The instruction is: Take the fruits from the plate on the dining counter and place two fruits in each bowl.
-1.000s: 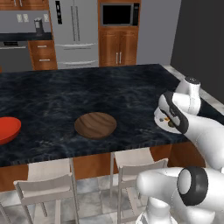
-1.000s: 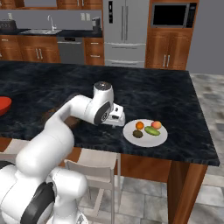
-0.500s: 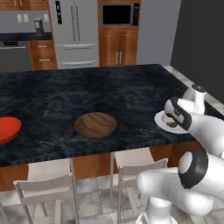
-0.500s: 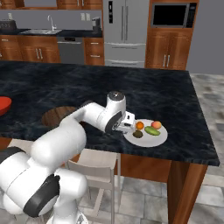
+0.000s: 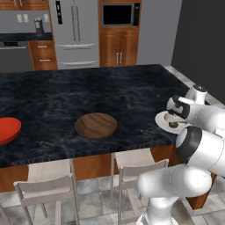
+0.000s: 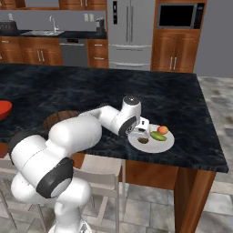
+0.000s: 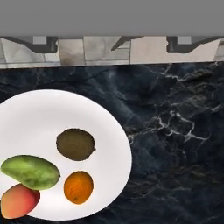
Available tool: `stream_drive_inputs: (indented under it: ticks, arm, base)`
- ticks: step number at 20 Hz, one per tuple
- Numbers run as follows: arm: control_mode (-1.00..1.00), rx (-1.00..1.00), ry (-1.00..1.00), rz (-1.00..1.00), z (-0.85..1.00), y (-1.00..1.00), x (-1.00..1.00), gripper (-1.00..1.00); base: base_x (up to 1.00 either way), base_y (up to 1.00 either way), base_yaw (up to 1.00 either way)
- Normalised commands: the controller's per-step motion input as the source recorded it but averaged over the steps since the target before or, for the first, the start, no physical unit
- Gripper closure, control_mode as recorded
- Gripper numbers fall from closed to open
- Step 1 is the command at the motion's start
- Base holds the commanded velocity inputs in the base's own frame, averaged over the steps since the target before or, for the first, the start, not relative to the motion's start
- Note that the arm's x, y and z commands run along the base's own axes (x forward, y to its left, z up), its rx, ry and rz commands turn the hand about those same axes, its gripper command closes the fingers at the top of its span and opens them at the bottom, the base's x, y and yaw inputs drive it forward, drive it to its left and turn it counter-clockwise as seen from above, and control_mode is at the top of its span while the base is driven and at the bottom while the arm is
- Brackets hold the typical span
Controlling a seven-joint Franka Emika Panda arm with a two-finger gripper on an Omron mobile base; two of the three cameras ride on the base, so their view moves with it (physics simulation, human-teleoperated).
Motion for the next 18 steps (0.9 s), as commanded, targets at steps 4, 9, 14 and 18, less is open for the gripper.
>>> stream_drive_inputs:
  ticks: [4, 9, 14, 18]
  arm:
    - [-1.00, 0.00, 0.08, -0.15, -0.22, -0.26, 0.47, -1.00]
    - [-1.00, 0.00, 0.09, -0.11, -0.23, -0.24, 0.42, -1.00]
    - [-1.00, 0.00, 0.02, -0.03, -0.29, 0.00, 0.15, -1.00]
    - [-1.00, 0.00, -0.01, -0.03, -0.45, -0.08, 0.34, -1.00]
  base:
    - [0.00, 0.00, 0.00]
    - [0.00, 0.00, 0.00]
    - [0.00, 0.00, 0.00]
    - [0.00, 0.00, 0.00]
